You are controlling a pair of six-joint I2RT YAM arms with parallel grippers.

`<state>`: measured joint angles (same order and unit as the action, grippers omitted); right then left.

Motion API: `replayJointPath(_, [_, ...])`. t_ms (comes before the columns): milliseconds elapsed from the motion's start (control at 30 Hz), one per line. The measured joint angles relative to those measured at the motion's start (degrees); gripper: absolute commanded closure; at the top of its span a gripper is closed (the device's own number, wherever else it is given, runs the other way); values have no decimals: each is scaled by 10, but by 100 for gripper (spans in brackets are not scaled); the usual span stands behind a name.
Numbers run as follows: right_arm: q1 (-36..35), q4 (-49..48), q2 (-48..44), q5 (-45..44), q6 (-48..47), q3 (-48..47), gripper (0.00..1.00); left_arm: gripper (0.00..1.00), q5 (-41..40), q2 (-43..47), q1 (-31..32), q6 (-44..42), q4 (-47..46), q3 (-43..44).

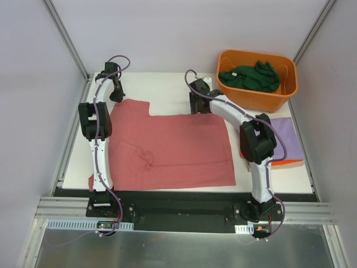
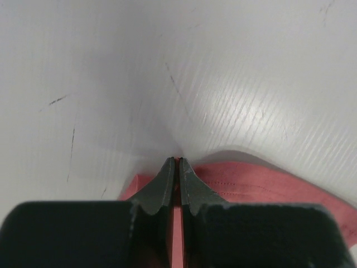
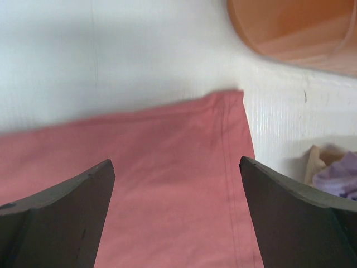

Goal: Fold and stack the t-shirts
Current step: Grap the side of the flattened tshirt furthest away from the robot with both arms

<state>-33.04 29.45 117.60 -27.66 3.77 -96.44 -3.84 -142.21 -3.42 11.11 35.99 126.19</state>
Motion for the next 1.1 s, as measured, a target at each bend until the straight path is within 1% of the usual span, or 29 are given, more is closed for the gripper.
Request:
replayJointPath(133, [12, 11, 76, -22, 18, -89, 1, 100, -9, 29, 0, 11, 9, -27])
replayJointPath(267, [22, 18, 129, -32, 33, -136, 1, 100, -10, 70, 0, 20, 9, -56])
replayJointPath(400, [28, 29, 162, -39, 56, -160, 9, 100, -7, 113, 0, 35, 5, -91])
replayJointPath(467, [30, 36, 175, -44, 70, -172, 16, 100, 0, 128, 0, 42, 3, -107])
replayJointPath(533, [31, 43, 184, -46, 78, -184, 22, 100, 7, 140, 1, 48, 2, -124])
replayJointPath(767, [32, 55, 190, -44, 103, -192, 27, 100, 9, 176, 5, 59, -5, -199])
replayJointPath(1100, [42, 79, 190, -18, 123, -192, 29, 100, 10, 234, 5, 66, -24, -278])
